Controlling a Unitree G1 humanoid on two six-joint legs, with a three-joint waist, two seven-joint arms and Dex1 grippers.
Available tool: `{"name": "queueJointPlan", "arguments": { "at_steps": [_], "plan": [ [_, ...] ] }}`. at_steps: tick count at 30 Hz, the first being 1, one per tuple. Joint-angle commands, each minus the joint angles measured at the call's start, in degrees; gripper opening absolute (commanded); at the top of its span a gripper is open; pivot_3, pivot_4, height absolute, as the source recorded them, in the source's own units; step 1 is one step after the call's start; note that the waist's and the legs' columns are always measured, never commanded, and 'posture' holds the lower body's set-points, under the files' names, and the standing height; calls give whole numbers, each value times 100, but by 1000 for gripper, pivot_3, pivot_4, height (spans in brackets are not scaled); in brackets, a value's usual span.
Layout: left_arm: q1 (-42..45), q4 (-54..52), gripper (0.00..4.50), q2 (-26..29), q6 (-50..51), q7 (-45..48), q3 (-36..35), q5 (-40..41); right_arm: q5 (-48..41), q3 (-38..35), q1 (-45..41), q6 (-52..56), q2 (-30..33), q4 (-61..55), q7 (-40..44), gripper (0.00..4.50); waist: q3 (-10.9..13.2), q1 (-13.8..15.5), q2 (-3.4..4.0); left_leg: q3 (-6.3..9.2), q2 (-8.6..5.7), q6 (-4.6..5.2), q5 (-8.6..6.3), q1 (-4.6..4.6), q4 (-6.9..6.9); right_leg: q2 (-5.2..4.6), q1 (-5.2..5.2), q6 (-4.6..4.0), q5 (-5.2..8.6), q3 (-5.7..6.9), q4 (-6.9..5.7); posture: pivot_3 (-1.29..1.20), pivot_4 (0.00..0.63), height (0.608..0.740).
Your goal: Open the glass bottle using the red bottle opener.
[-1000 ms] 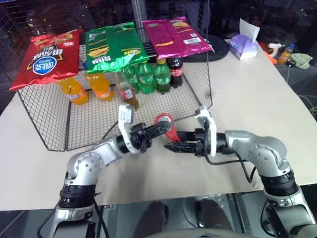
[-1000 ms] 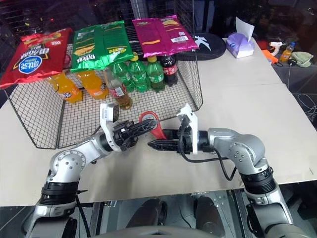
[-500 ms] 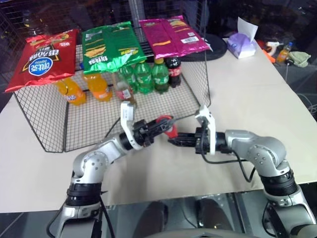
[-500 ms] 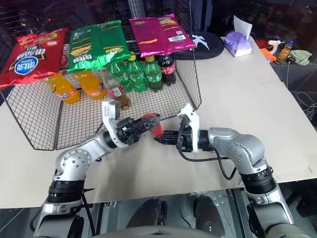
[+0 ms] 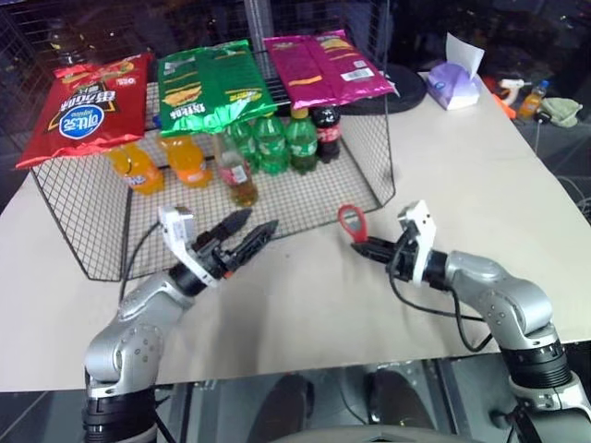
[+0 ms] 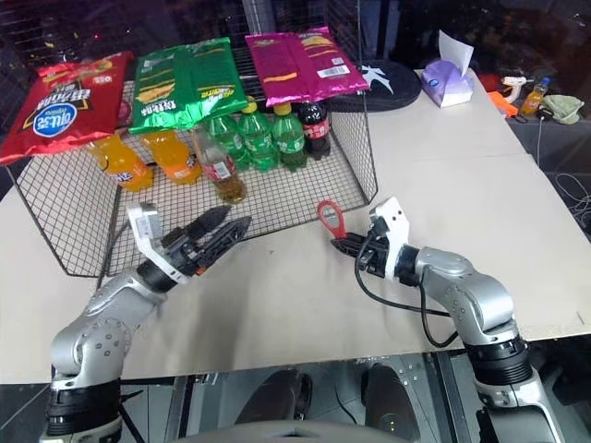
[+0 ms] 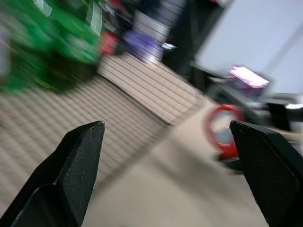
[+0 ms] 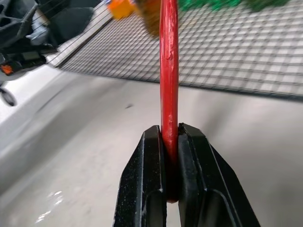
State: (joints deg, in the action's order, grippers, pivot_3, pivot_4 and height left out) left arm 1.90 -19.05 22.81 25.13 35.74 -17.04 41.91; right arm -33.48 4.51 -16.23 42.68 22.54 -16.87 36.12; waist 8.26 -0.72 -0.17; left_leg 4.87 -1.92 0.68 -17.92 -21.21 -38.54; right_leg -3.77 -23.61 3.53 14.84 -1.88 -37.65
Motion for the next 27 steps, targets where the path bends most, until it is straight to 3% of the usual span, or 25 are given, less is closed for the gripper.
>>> {"name": "queueJointPlan", "arguments": {
  "at_steps": [1, 14, 27],
  "plan": [
    [160, 173, 4378, -179, -1117, -506, -106, -960, 142, -169, -49, -417, -132, 22, -111, 0, 0, 2, -1, 0, 0, 0, 0, 0, 0, 3, 0, 0, 0, -1, 1, 0, 150, 740],
    [1402, 1767, 4378, -404, -2462, -1191, 234, -2358, 311, -85, -109, -543, -297, 5, -133, 0, 0, 1, -3, 1, -3, 0, 0, -2, -1, 6, 0, 1, -1, 3, 1, 0, 150, 740],
    [2623, 3687, 4378, -384, -3300, -1322, 369, -2805, 365, -177, 52, -544, -360, -255, -363, 0, 1, -8, -4, 3, -6, 0, 0, -3, -3, 7, -1, 2, -1, 6, -1, 0, 150, 740]
  ]
}}
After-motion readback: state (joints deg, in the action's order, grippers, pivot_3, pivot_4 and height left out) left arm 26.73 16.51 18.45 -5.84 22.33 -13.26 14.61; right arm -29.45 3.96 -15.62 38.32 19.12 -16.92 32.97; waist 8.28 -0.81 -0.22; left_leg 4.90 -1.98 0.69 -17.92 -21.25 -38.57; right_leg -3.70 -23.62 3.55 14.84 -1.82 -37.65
